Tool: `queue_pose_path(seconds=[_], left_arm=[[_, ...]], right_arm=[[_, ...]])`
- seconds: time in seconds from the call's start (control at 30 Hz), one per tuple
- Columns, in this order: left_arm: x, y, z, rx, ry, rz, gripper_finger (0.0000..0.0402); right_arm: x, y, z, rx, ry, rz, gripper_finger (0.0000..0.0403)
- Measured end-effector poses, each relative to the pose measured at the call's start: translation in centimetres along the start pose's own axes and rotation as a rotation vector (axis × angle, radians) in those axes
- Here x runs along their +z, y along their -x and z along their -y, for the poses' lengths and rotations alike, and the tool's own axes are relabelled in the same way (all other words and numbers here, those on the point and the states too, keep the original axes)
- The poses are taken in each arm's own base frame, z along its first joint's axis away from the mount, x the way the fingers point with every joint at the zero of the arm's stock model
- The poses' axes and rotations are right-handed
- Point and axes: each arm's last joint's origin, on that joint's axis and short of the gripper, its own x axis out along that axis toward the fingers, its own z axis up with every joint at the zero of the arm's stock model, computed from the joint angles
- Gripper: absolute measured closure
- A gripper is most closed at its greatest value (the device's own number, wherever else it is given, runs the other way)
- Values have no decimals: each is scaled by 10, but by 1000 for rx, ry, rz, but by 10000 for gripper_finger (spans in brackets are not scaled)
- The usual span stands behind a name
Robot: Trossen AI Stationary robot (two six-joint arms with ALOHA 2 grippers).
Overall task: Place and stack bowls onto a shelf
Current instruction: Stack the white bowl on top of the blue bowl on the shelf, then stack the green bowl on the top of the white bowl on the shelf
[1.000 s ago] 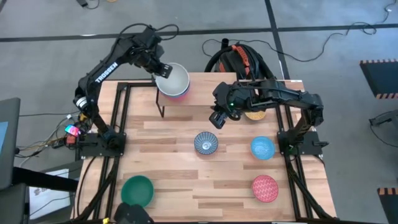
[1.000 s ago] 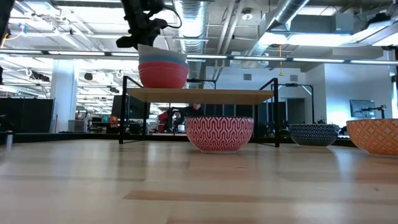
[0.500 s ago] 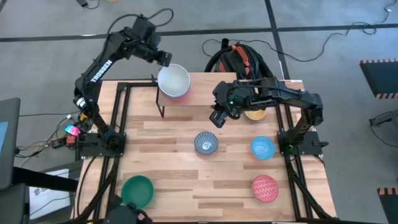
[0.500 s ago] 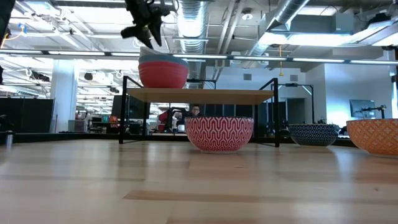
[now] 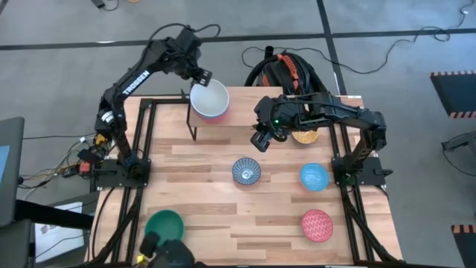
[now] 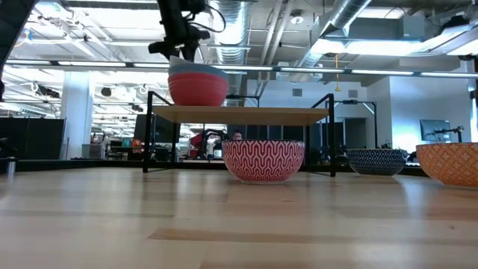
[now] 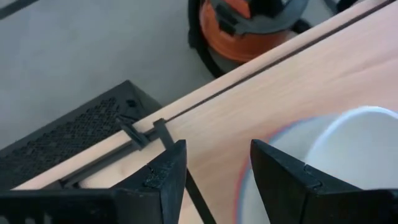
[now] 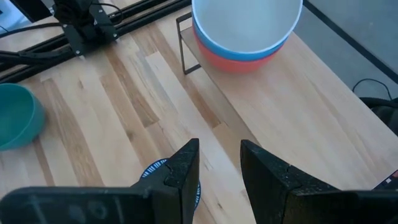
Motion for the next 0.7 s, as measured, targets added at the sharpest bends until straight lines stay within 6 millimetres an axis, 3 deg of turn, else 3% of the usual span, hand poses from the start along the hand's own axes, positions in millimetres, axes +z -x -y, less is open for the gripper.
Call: queue_pose_path(seconds=[0.13,0.33,0.53,0.7], left_arm=[[0,-12,3,24,-11,-29,239],[2,-8,2,41,-22,-11,239],[4,40,0,-2,-31,126,239],[-19,67,9,4,-82,181,239]], right_arm=[[0,0,-1,2,-1,0,260],[-1,1,-2,5,-7,0,260],[0,0,-1,0,-13,0,260],[0,-8,-3,29,-25,9,260]])
